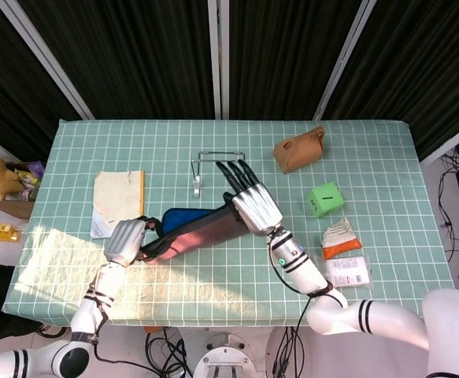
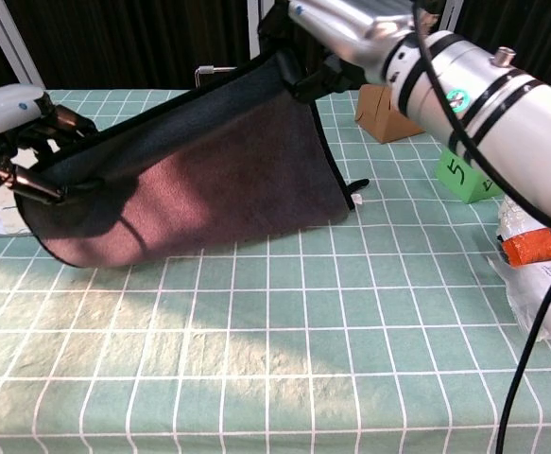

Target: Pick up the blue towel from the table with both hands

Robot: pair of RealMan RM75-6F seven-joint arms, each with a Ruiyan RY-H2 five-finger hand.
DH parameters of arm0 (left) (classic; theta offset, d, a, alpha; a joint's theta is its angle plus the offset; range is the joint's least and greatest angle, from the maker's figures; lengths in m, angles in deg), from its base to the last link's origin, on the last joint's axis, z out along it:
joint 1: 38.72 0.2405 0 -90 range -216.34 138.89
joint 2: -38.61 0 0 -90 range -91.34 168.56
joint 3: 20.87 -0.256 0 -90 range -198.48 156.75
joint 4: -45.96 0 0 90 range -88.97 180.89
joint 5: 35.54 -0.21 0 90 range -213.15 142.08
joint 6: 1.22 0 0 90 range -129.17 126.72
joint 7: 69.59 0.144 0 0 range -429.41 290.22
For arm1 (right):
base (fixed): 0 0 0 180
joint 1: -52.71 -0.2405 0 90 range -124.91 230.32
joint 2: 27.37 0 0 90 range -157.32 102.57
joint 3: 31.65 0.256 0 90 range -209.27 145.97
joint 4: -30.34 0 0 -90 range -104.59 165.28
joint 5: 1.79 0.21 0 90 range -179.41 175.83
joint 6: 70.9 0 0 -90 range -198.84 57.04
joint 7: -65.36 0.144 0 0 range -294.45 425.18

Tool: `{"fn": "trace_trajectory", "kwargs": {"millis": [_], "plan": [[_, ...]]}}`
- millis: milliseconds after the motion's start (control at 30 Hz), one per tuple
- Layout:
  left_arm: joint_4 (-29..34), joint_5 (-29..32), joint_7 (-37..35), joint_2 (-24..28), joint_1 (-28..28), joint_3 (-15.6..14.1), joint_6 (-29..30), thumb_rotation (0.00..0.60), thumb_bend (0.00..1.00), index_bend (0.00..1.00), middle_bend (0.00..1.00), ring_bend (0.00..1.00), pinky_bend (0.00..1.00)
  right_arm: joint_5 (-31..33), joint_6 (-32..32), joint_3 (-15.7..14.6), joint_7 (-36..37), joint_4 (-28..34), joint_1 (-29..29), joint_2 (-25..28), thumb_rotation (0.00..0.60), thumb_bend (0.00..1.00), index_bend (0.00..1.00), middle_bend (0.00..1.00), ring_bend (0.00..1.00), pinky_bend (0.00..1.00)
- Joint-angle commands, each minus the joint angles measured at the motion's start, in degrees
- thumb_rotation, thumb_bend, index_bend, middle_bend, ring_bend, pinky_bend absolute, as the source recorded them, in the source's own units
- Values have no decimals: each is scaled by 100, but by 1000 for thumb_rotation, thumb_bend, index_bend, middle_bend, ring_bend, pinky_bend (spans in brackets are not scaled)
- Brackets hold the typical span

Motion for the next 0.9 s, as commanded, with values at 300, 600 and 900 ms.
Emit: {"fn": "trace_trajectory", "kwargs": {"millis": [300,600,900], "plan": [[-125,3878,2835,854,-2651,1499,-877,600,511,815,507,430,536,352,-236,555,963,-452,64,180,600,396,977,0,0,0],[-2273,5771,3704,351,-4558,1735,-1342,600,511,815,507,430,536,1558,835,1635,864,-2094,-1026,169,600,436,994,0,0,0],[-5270,7024,5304,-245,-5596,909,-2281,600,374,42,111,174,213,3720,2781,2159,713,-3859,-2109,-570,600,241,11,0,0,0]]}}
